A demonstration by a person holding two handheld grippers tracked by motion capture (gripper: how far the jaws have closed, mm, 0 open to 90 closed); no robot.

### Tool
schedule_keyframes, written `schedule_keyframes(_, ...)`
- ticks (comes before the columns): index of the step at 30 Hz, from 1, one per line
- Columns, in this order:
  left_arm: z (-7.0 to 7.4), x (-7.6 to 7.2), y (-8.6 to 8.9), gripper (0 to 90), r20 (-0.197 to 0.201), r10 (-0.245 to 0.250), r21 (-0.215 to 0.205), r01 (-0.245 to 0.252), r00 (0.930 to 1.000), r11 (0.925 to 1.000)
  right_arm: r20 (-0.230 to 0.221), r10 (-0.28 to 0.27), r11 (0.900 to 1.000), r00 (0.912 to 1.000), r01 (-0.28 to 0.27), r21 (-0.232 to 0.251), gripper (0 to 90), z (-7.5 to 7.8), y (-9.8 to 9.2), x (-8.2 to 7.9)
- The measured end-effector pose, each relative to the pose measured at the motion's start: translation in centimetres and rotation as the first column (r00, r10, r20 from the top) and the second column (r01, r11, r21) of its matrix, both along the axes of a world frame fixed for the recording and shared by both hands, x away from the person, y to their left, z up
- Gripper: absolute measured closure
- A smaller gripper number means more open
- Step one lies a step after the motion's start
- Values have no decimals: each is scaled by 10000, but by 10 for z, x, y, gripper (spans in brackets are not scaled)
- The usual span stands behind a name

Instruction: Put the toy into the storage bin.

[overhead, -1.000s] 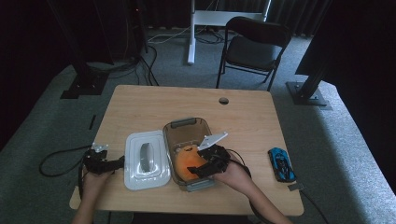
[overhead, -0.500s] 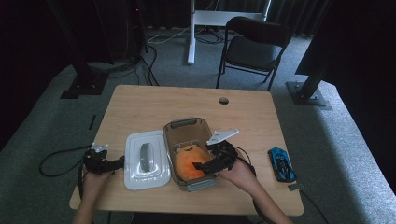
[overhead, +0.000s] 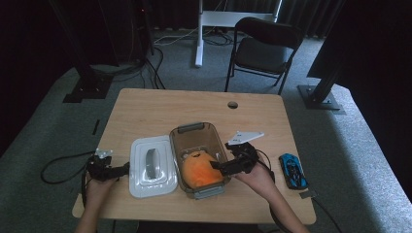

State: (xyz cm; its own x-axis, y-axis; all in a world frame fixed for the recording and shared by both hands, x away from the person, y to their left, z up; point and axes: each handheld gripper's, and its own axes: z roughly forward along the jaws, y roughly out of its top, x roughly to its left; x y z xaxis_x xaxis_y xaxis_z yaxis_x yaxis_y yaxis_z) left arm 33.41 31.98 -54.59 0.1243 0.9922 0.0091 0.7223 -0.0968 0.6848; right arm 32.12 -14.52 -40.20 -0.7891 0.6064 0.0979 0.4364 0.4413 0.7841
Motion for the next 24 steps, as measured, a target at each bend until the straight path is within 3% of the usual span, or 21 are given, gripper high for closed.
schedule_keyframes(9,0,0,0,7,2,0,1,0,10000,10000,107,-560,9984,9984,559,99,108,0,-16,1)
schedule_keyframes(24,0,0,0,7,3,-1,0,1,10000,10000,-58,-1403,9901,9901,1404,62,108,-13,-44,2)
